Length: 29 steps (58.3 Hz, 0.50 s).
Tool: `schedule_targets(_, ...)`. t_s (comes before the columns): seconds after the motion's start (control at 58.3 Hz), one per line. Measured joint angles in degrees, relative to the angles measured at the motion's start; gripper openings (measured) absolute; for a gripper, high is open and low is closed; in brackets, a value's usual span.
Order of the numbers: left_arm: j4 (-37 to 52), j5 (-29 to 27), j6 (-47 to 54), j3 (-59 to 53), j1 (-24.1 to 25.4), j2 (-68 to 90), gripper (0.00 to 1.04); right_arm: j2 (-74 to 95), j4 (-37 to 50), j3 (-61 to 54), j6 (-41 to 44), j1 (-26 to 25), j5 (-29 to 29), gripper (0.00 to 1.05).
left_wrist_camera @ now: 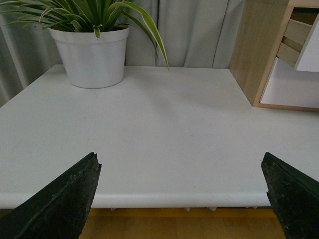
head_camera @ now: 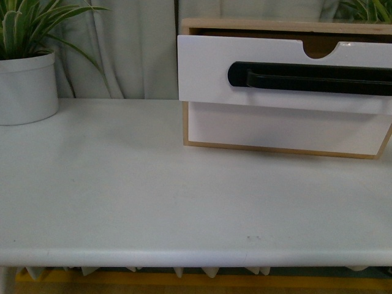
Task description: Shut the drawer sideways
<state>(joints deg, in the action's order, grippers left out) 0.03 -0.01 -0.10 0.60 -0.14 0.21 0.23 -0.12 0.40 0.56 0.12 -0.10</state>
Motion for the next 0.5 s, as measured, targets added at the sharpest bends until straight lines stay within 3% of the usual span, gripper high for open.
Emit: schedule_targets(0.497,0.0,0.0,0.0,0.0,0.0,0.0,0.98,0.0,0.0,0.0,0.0,0.0,0.0,0.95)
